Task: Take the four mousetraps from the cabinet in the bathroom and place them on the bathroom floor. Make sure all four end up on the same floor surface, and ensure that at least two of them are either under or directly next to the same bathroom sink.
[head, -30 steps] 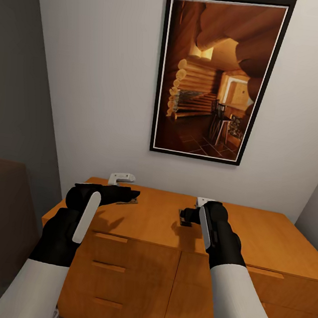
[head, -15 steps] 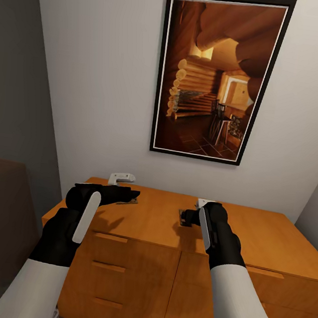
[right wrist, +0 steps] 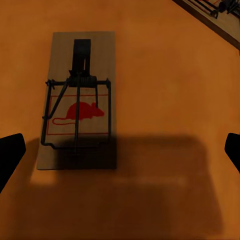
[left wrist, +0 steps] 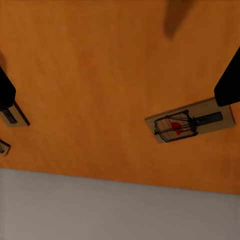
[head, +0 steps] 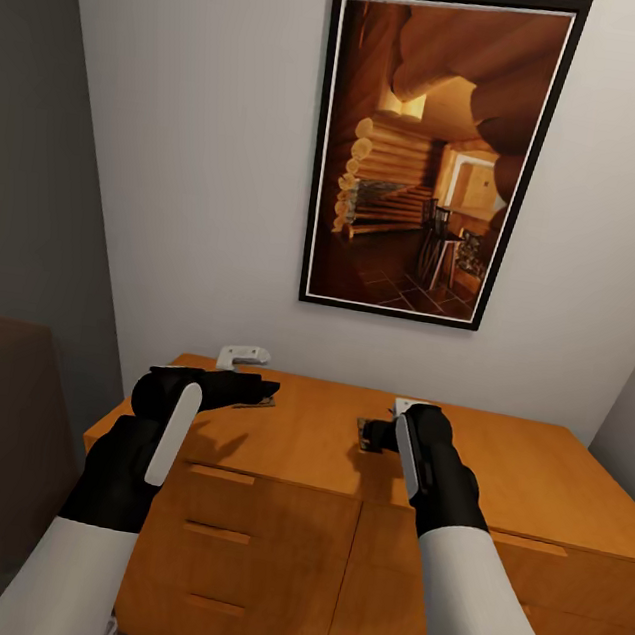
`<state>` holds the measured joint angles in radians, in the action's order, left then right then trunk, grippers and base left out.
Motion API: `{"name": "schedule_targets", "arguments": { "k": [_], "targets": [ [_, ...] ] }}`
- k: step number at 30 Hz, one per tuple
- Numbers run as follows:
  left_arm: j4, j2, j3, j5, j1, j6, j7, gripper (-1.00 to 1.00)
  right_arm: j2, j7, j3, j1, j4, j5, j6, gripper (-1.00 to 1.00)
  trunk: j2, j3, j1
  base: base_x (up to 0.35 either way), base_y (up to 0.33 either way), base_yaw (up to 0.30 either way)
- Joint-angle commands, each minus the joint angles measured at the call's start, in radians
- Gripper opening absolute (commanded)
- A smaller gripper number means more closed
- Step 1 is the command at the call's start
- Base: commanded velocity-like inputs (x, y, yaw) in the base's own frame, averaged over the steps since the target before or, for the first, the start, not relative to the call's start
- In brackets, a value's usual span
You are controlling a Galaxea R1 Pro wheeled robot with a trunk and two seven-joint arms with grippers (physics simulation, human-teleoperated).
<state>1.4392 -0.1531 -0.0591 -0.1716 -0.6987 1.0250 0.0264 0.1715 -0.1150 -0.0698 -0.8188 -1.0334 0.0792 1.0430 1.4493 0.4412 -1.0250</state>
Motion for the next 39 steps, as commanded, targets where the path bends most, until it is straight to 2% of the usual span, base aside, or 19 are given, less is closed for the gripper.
{"name": "schedule_targets", "arguments": {
  "k": [1,28,39],
  "targets": [
    [0.0,0.0,0.001,0.001,-0.001,0.004,0.003,1.0,0.001,0.004,-0.002,-0.002,0.004,0.008,0.004,1.0,0.001,0.001,0.0,0.0,0.0,0.0],
    [-0.001,0.0,0.001,0.0,-0.001,0.004,0.003,1.0,0.003,0.003,-0.001,-0.005,0.021,0.009,0.004,1.0,0.001,0.001,0.0,0.001,0.0,0.0],
    [-0.002,0.0,0.001,0.0,-0.001,0.004,0.004,1.0,0.003,0.003,0.001,-0.005,0.02,0.01,0.004,1.0,0.001,0.001,0.0,0.096,0.031,0.0]
  ]
}}
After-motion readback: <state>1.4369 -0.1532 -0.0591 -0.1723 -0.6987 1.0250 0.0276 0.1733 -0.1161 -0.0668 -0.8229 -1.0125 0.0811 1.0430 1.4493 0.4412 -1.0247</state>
